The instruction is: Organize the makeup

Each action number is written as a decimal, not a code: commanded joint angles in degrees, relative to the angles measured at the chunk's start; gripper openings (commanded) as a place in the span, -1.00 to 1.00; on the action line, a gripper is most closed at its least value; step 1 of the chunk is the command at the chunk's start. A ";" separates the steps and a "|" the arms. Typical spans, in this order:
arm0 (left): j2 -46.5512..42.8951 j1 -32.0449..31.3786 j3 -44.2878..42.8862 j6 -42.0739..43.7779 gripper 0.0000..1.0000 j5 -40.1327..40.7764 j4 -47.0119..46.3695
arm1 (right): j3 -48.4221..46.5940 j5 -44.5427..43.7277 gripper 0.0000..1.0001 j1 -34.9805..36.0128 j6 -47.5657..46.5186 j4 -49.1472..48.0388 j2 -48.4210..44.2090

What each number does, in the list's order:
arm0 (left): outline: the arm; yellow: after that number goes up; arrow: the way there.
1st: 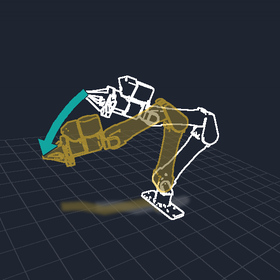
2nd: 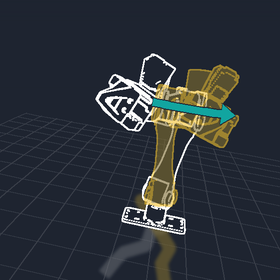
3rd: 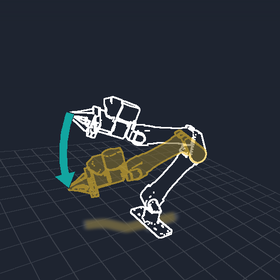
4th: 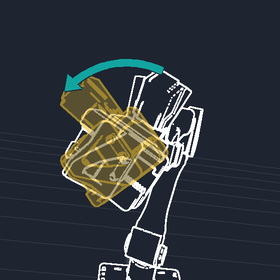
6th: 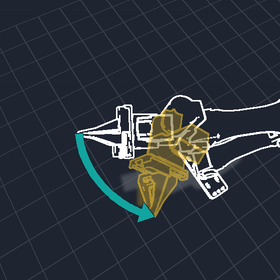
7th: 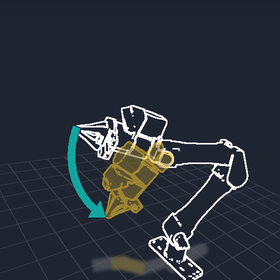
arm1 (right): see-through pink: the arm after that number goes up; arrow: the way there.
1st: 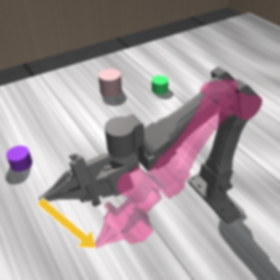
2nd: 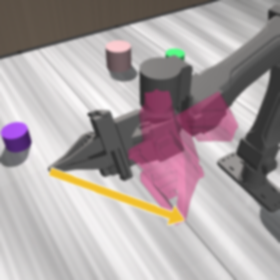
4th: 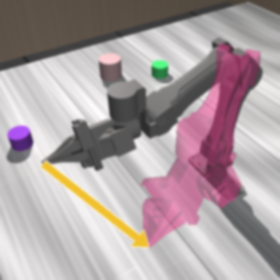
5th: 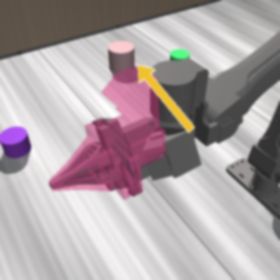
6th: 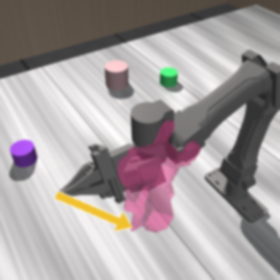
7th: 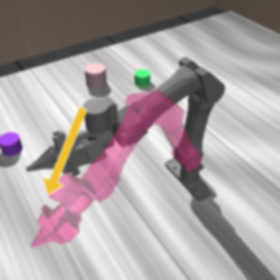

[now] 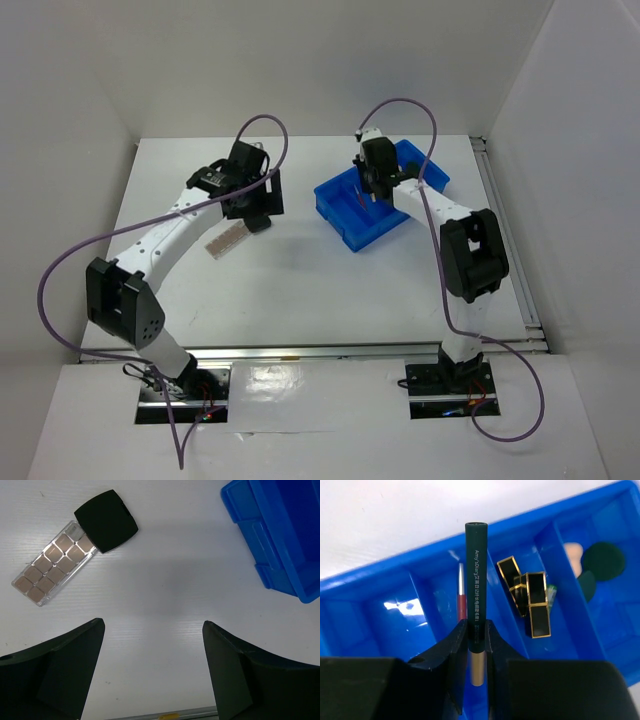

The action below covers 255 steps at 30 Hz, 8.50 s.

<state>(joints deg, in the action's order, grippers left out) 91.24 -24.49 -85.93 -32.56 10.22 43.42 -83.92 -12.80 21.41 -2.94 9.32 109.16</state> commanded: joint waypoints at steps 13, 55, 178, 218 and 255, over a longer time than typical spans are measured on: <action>13.96 1.81 -11.27 -6.91 0.89 1.83 4.66 | 1.83 1.28 0.11 -2.25 1.27 -2.03 3.78; 39.28 2.61 -22.00 1.18 0.96 2.78 0.96 | 7.36 -7.33 0.22 9.79 15.60 13.53 -18.90; 18.79 6.19 -2.85 14.71 1.00 15.45 -7.29 | 17.48 11.04 0.32 -20.09 32.47 16.61 -40.26; 25.74 13.51 0.59 14.46 1.00 -11.18 -3.00 | 19.14 12.62 0.32 -20.09 31.94 16.08 -41.84; 7.19 0.51 -2.40 -16.73 -0.78 -31.04 -16.77 | 19.14 13.68 0.32 -20.09 32.47 16.08 -42.37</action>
<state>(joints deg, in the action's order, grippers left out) 98.26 -20.97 -86.80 -40.12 -14.06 33.74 -64.38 0.25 1.67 29.15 27.46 68.27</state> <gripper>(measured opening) 0.659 0.660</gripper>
